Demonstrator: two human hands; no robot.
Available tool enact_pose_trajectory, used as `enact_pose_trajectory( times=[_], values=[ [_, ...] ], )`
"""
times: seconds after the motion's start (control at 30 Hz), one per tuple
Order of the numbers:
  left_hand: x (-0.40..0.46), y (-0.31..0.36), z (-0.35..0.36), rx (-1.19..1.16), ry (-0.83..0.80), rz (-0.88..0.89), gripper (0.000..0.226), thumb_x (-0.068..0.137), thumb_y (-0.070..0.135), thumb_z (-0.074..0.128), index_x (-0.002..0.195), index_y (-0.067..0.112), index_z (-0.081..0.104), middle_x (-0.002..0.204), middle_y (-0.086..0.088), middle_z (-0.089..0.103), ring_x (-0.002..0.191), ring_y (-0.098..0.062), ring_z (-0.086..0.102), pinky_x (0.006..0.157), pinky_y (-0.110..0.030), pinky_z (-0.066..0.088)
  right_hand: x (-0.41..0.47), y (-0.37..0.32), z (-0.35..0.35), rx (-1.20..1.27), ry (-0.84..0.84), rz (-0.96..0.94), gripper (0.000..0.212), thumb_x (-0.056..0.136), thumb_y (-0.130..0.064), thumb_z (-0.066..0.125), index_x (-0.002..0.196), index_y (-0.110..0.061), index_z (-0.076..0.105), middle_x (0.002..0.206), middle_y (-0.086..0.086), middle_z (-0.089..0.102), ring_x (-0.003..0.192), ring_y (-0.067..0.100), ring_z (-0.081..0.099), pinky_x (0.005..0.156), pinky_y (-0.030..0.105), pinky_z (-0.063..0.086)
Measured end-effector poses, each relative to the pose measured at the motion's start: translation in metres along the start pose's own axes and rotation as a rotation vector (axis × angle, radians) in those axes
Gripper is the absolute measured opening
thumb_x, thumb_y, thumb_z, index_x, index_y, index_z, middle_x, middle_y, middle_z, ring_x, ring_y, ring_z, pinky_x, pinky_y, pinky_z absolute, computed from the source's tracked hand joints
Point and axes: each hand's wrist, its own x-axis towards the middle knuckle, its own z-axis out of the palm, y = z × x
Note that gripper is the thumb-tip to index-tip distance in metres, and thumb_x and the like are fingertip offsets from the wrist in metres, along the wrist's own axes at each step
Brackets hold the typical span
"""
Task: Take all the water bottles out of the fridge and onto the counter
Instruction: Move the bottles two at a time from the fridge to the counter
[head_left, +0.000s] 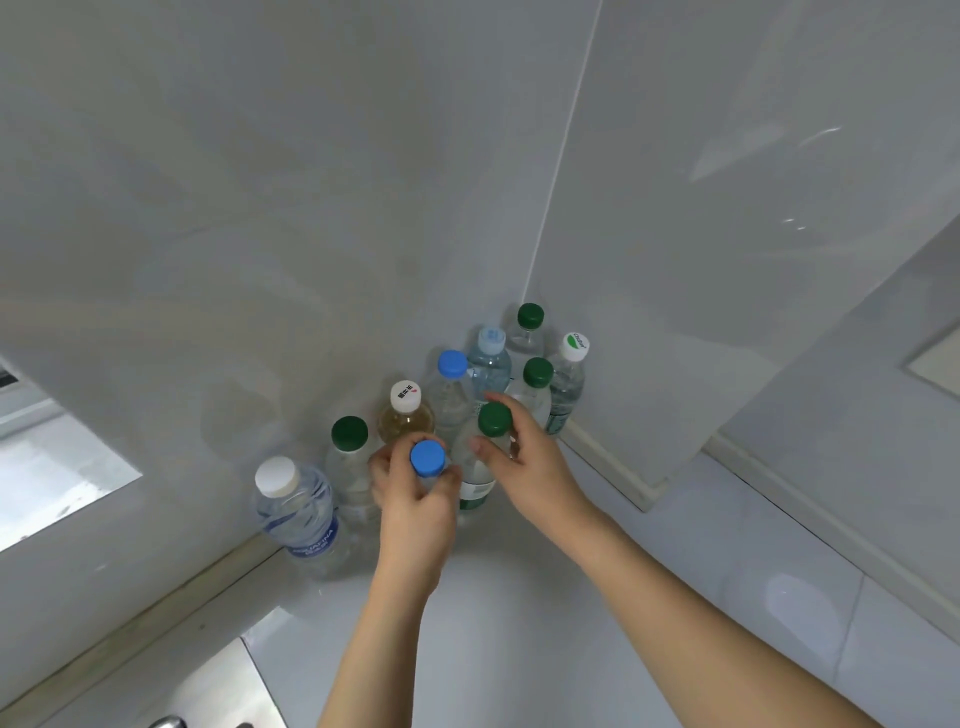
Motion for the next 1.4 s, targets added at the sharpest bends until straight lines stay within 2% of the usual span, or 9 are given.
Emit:
enact_pose_trajectory(
  times=[0.13,0.3,0.4,0.53,0.67,0.77,1.03,1.2,1.4],
  values=[
    [0.000,-0.002,0.012,0.102,0.020,0.082,0.034,0.090,0.005,0.059,0.107,0.032,0.048,0.126,0.001,0.034,0.126,-0.026,0.034,0.100,-0.031,0.030,-0.007,0.012,-0.002,-0.011,-0.006,-0.004,0.055,0.087,-0.016,0.063,0.135,-0.037,0.044,0.128,-0.020,0.057,0.120,-0.002,0.052,0.102,0.025,0.042],
    [0.001,-0.008,0.025,0.159,0.099,0.113,0.034,0.090,0.006,0.059,0.121,0.016,0.049,0.132,-0.006,0.032,0.125,-0.028,0.034,0.107,-0.039,0.032,-0.018,0.029,0.005,-0.037,0.129,0.069,0.055,0.086,-0.007,0.063,0.134,-0.029,0.048,0.126,-0.005,0.055,0.113,0.006,0.057,0.092,0.029,0.053],
    [0.000,-0.008,0.029,0.171,0.148,0.120,0.037,0.089,0.004,0.060,0.123,0.012,0.049,0.129,-0.004,0.030,0.119,-0.022,0.030,0.104,-0.032,0.029,-0.021,0.035,0.010,-0.071,0.143,0.153,0.036,0.086,-0.015,0.067,0.117,-0.025,0.053,0.111,-0.006,0.063,0.096,0.008,0.064,0.085,0.031,0.054],
    [-0.002,-0.011,0.033,0.182,0.183,0.174,0.040,0.088,0.004,0.061,0.126,0.008,0.048,0.127,-0.007,0.031,0.114,-0.017,0.027,0.102,-0.028,0.024,-0.017,0.038,0.014,-0.103,0.109,0.245,0.034,0.088,-0.021,0.066,0.119,-0.019,0.054,0.110,-0.004,0.065,0.089,0.014,0.068,0.083,0.031,0.053],
    [-0.001,-0.018,0.033,0.239,0.181,0.224,0.047,0.088,0.018,0.057,0.130,0.004,0.046,0.129,-0.017,0.037,0.119,-0.033,0.035,0.104,-0.039,0.030,-0.019,0.036,0.016,-0.146,0.089,0.281,0.039,0.089,-0.025,0.065,0.125,-0.019,0.053,0.120,0.000,0.064,0.100,0.017,0.065,0.090,0.037,0.051],
    [-0.002,-0.022,0.034,0.269,0.201,0.288,0.050,0.088,0.017,0.060,0.132,-0.001,0.045,0.128,-0.023,0.041,0.120,-0.042,0.039,0.104,-0.044,0.032,-0.027,0.028,0.013,-0.201,0.081,0.296,0.043,0.091,-0.025,0.062,0.131,-0.017,0.050,0.127,0.002,0.059,0.117,0.019,0.056,0.092,0.028,0.044],
    [-0.028,-0.040,0.033,0.534,0.333,0.454,0.067,0.090,0.021,0.062,0.146,0.003,0.031,0.145,-0.022,0.032,0.134,-0.041,0.032,0.109,-0.059,0.028,-0.075,0.020,-0.027,-0.357,0.091,0.273,0.057,0.092,-0.024,0.057,0.144,-0.013,0.036,0.148,0.003,0.040,0.136,0.017,0.037,0.106,0.022,0.028],
    [-0.058,-0.049,0.049,0.651,0.284,0.607,0.060,0.092,0.023,0.054,0.145,0.002,0.034,0.146,-0.020,0.033,0.138,-0.041,0.030,0.113,-0.061,0.015,-0.127,0.030,-0.077,-0.505,0.099,0.268,0.056,0.094,-0.021,0.053,0.145,-0.012,0.033,0.150,0.004,0.036,0.138,0.018,0.034,0.110,0.024,0.027],
    [-0.113,-0.059,0.094,0.760,-0.049,0.752,0.056,0.094,0.023,0.053,0.144,0.005,0.036,0.145,-0.018,0.041,0.140,-0.037,0.029,0.116,-0.058,0.016,-0.189,0.039,-0.140,-0.570,0.242,0.331,0.055,0.096,-0.021,0.051,0.146,-0.015,0.031,0.152,0.000,0.033,0.139,0.015,0.031,0.111,0.026,0.027]
  ],
)
